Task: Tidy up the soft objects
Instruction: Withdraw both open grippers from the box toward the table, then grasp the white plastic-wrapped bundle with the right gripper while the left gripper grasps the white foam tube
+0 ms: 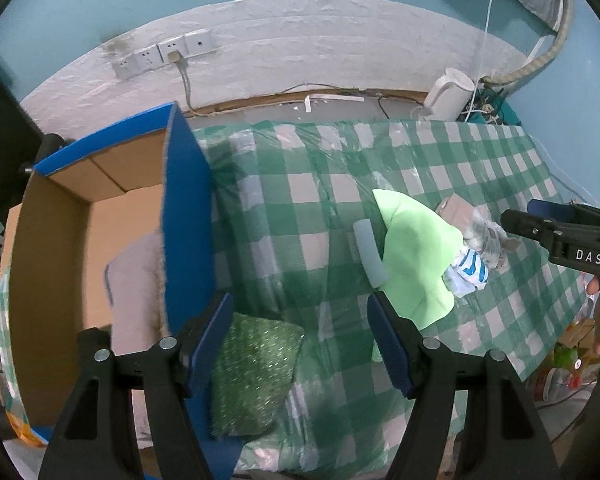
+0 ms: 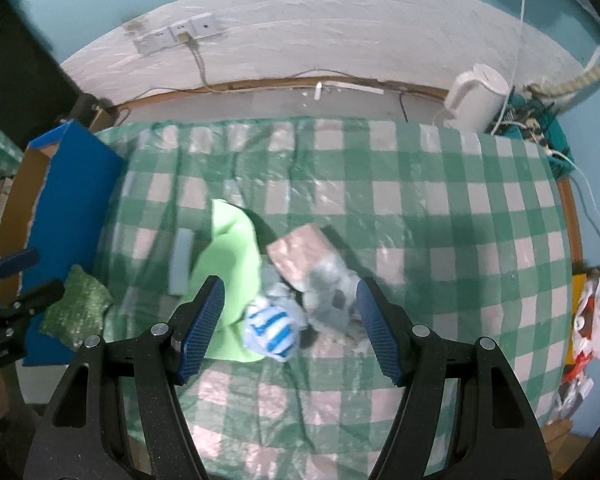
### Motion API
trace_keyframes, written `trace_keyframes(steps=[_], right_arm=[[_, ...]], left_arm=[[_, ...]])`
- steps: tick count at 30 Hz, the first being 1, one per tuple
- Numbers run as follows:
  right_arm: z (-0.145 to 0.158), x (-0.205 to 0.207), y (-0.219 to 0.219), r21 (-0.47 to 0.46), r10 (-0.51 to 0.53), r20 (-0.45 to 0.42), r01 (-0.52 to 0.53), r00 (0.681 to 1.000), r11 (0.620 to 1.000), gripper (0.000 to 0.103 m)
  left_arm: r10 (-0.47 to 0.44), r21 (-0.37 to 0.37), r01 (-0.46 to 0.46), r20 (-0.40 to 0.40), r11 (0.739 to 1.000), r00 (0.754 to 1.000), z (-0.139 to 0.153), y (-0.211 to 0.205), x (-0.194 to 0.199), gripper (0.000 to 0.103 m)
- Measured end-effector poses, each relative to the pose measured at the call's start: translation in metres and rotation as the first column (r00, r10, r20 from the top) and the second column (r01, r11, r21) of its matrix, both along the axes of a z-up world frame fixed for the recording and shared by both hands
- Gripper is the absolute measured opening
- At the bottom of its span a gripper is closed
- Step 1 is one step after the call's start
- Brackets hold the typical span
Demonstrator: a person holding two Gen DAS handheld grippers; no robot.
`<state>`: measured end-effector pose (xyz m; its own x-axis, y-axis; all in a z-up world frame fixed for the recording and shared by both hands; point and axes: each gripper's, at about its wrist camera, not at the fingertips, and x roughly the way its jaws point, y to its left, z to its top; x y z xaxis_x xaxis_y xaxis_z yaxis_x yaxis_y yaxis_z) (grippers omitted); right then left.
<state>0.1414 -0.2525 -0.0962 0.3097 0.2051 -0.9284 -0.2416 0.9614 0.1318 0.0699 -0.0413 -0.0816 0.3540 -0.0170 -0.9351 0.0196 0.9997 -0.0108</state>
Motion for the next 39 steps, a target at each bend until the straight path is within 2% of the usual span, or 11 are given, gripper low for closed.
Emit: trace_keyframes(steps=[9, 20, 27, 30, 39], right_arm=[[-0.030, 0.009, -0.022, 0.013, -0.024, -0.050, 0.025, 0.998, 1.000, 0.069], [-0.061, 0.013, -0.012, -0.022, 0.032, -0.084, -0.034, 0.996, 0.999, 0.069], [-0.079, 0.020, -0.018, -0.036, 0.022, -0.108, -0.026, 0.994, 0.999, 0.069], [-0.083, 0.022, -0.022, -0.045, 0.007, -0.117, -0.012, 0.993, 0.999, 0.057], [-0.079, 0.019, -0.030, -0.028, -0.019, -0.116, 0.016, 0.993, 0.999, 0.051]], left_arm=[[-0.012, 0.004, 0.012, -0.045, 1.000, 0.999, -0.023, -0.021, 0.022, 0.071], [-0.011, 0.008, 0.012, -0.103, 1.000, 0.995, -0.050, -0.034, 0.040, 0.071], [-0.004, 0.009, 0.005, -0.124, 1.000, 0.992, -0.061, -0.039, 0.050, 0.071], [0.001, 0.009, 0.000, -0.132, 1.000, 0.991, -0.067, -0.042, 0.054, 0.071], [-0.002, 0.016, 0.005, -0.154, 1.000, 0.988, -0.082, -0.055, 0.067, 0.071]])
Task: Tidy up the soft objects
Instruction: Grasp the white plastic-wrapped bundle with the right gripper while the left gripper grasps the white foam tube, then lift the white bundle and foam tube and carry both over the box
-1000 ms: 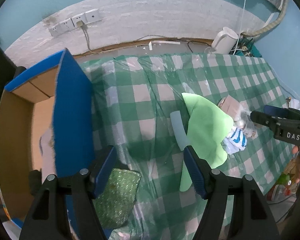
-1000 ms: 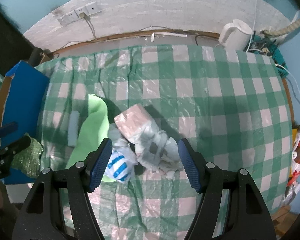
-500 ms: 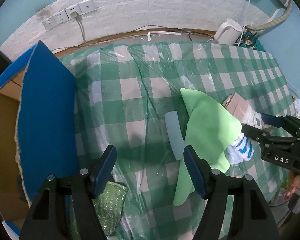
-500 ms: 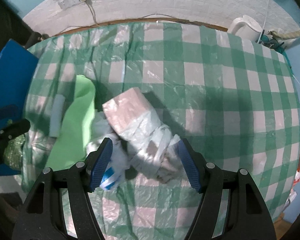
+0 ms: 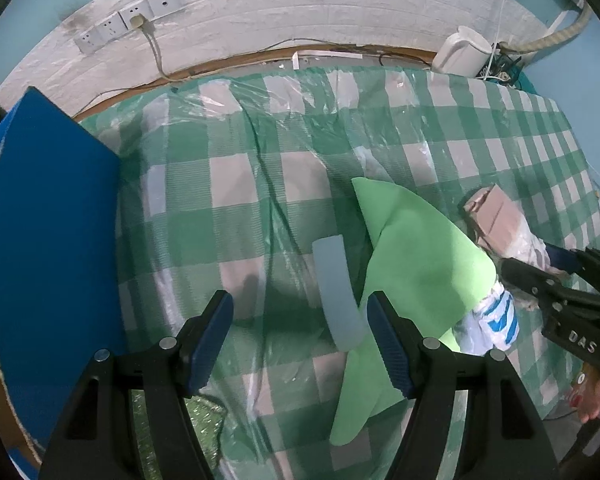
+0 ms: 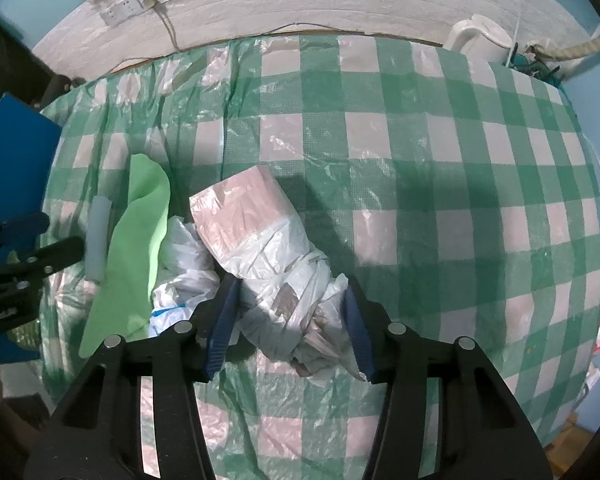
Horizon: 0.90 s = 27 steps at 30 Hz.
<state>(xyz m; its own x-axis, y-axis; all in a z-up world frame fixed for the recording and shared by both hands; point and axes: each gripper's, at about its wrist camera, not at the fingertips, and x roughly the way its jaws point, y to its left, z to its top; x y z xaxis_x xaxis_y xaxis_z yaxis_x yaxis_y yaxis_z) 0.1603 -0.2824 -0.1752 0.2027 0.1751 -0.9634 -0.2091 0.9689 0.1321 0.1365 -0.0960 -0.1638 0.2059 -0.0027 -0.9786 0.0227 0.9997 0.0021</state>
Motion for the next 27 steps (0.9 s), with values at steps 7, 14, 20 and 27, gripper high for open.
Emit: trace_keyframes(steps=[7, 14, 20, 27], right_arm=[[0.010, -0.002, 0.000, 0.006, 0.001, 0.015, -0.001, 1.000, 1.000, 0.051], [0.013, -0.003, 0.000, -0.002, 0.000, 0.027, 0.000, 1.000, 1.000, 0.051], [0.015, -0.004, 0.001, 0.006, 0.003, 0.030, -0.003, 1.000, 1.000, 0.051], [0.024, -0.003, 0.007, 0.002, 0.016, 0.051, -0.016, 0.999, 1.000, 0.051]], left_arm=[[-0.009, 0.009, 0.009, -0.007, 1.000, 1.000, -0.010, -0.006, 0.005, 0.071], [-0.016, 0.026, 0.016, 0.003, 1.000, 1.000, -0.015, -0.009, 0.008, 0.041], [-0.035, -0.017, 0.035, -0.006, 0.999, 0.999, -0.016, -0.013, 0.007, 0.013], [-0.064, -0.042, 0.065, 0.021, 0.997, 0.998, -0.006, -0.017, -0.002, 0.007]])
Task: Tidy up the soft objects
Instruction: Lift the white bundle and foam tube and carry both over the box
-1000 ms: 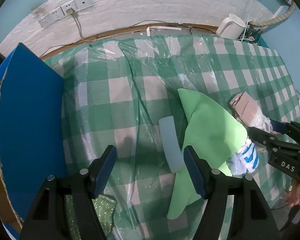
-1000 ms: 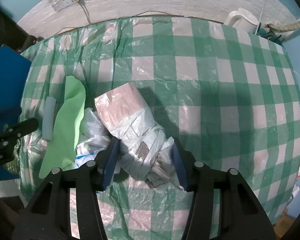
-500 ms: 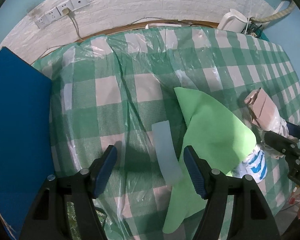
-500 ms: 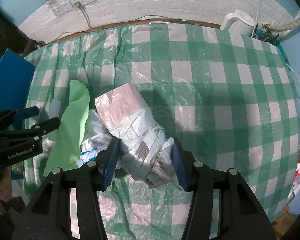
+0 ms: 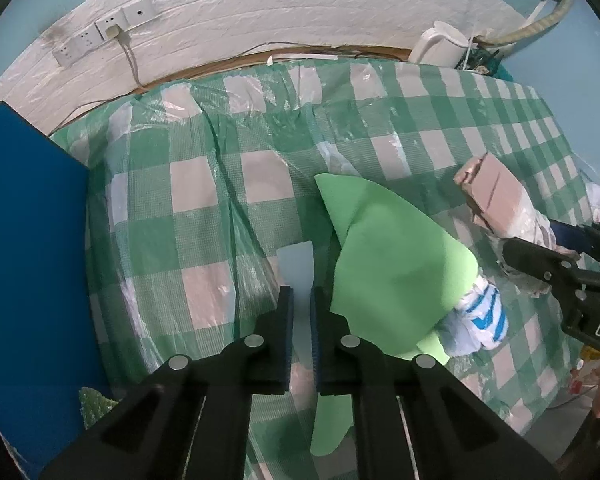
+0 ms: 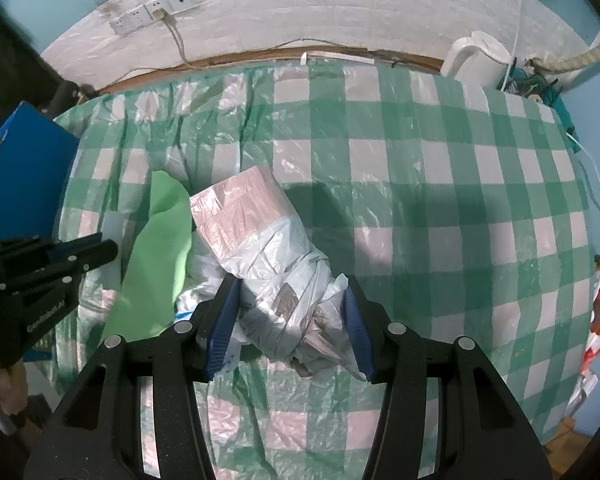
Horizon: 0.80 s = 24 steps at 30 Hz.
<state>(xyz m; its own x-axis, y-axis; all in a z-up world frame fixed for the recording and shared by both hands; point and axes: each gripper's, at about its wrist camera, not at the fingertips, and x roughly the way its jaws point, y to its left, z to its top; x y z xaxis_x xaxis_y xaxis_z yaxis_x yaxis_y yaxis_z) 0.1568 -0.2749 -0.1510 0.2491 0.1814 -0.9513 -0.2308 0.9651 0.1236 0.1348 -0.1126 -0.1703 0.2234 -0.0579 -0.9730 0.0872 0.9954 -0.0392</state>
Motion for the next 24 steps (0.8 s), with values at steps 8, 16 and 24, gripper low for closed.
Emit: trace_keyframes(steps=[8, 16, 24], right_arm=[[0.015, -0.004, 0.004, 0.000, 0.011, 0.026, -0.011, 1.000, 1.000, 0.051], [0.029, -0.011, 0.012, -0.004, 0.023, 0.047, -0.023, 0.999, 1.000, 0.051], [0.048, -0.018, 0.021, 0.000, 0.037, 0.075, -0.037, 0.997, 0.999, 0.050]], left_arm=[[-0.015, -0.040, 0.016, 0.027, 0.999, 1.000, 0.017, 0.004, -0.010, 0.007], [-0.027, -0.019, 0.028, 0.055, 0.999, 0.998, 0.033, 0.003, -0.018, 0.007], [-0.047, 0.013, 0.046, 0.091, 0.999, 0.995, 0.047, 0.005, -0.027, 0.007]])
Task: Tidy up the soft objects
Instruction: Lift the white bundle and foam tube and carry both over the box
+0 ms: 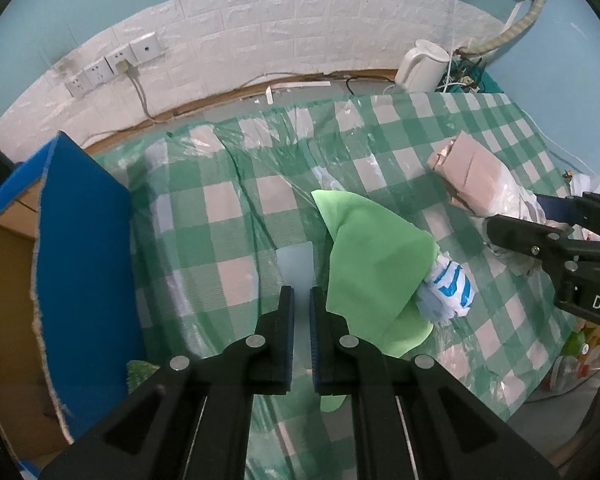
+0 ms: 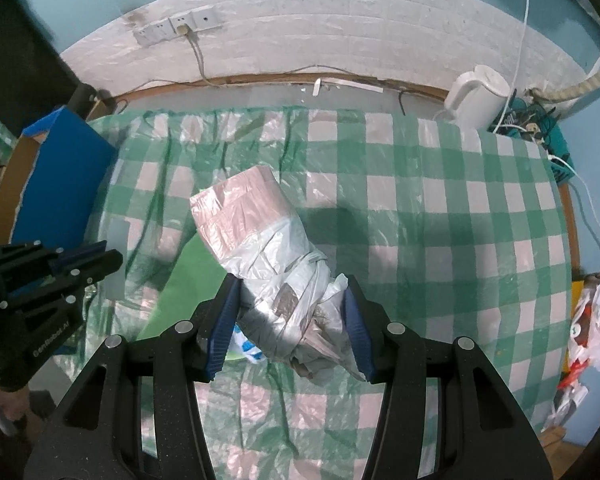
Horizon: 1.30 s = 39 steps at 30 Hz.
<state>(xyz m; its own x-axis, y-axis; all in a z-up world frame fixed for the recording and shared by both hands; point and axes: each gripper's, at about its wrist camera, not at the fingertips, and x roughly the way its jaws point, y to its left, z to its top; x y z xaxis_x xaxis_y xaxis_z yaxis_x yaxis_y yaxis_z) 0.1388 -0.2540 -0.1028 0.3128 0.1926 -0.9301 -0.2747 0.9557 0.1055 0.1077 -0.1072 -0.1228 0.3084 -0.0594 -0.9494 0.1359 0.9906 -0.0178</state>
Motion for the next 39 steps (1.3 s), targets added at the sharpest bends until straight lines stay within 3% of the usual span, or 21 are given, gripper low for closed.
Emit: trace_keyframes(steps=[18, 39], right_arm=[[0.048, -0.023, 0.048, 0.037, 0.083, 0.075, -0.086, 0.994, 0.996, 0.051], [0.074, -0.040, 0.142, 0.063, 0.228, 0.092, -0.235, 0.969, 0.970, 0.051]], left_arm=[[0.023, 0.019, -0.025, 0.105, 1.000, 0.994, 0.054, 0.024, -0.031, 0.007], [0.111, 0.040, -0.118, 0.157, 0.992, 0.981, 0.081, 0.096, -0.068, 0.007]])
